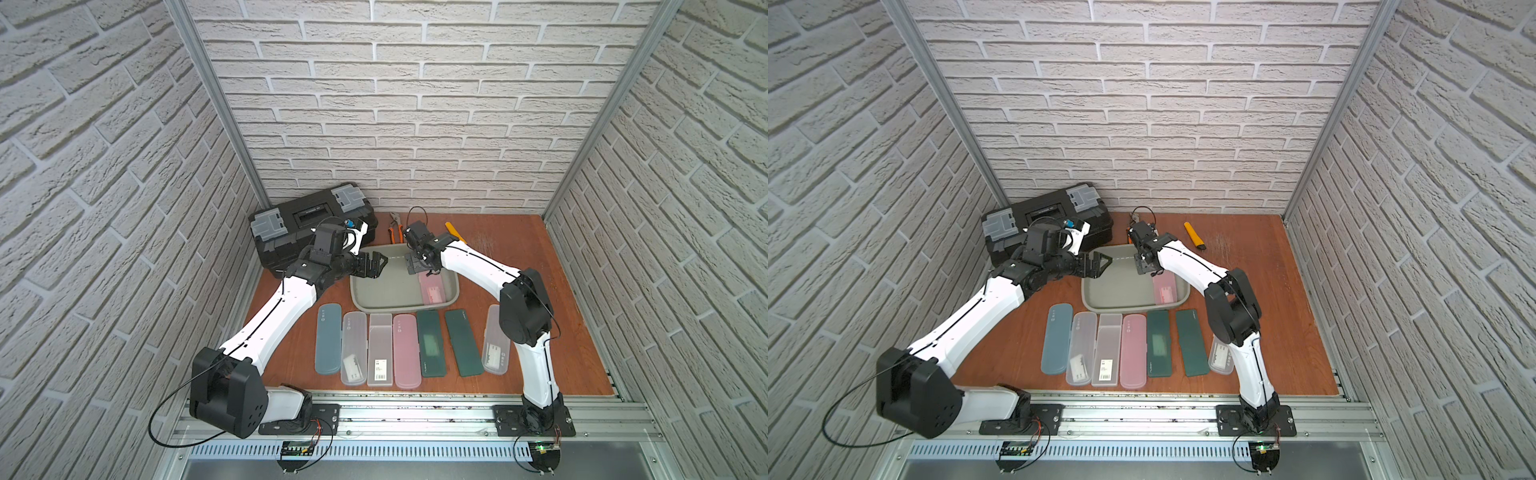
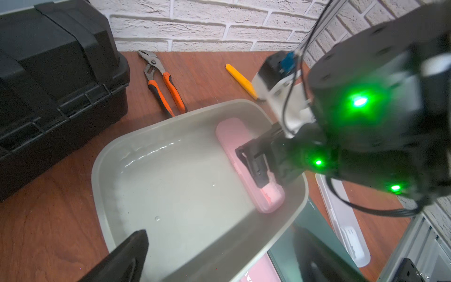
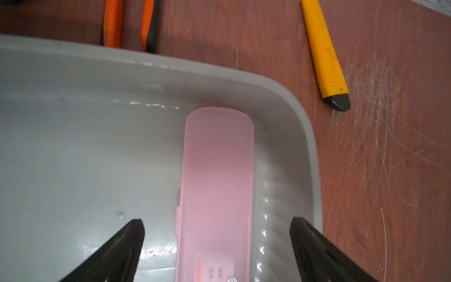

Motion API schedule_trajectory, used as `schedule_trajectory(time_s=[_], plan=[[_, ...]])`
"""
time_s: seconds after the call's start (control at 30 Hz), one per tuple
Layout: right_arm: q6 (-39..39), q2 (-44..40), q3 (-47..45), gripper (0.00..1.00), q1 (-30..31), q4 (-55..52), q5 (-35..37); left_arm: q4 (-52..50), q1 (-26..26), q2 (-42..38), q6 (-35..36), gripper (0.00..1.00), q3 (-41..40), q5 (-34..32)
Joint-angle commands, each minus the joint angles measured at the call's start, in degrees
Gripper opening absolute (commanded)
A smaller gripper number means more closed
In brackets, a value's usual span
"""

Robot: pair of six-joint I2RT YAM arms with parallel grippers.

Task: Put the pencil case into the storage box
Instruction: Place the pencil case at the storage box.

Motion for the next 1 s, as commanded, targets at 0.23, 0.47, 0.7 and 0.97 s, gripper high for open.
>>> schedule_trajectory(time_s=[0.23,0.47,0.7,0.97], plan=[[1.8,4.3,2.1,0.98,0.8,-3.5,7.8,2.0,-0.5,-1.3,0.7,0.99,-0.6,-0.1],[1.8,6.1,2.2,0.98,1.0,-4.3,11.3,1.8,-0.7,-0.8,0.5,0.99,-0.2,1.6],[2.0,5.0,2.1,0.99,1.1,-4.9,11.0,1.7,-0.8,-1.0,0.6,0.98,-0.3,1.1],[1.1,0.0,0.4,0.99,3.0,-5.5,10.9,1.5,-0.8,-1.3,0.8,0.98,-0.2,1.0]])
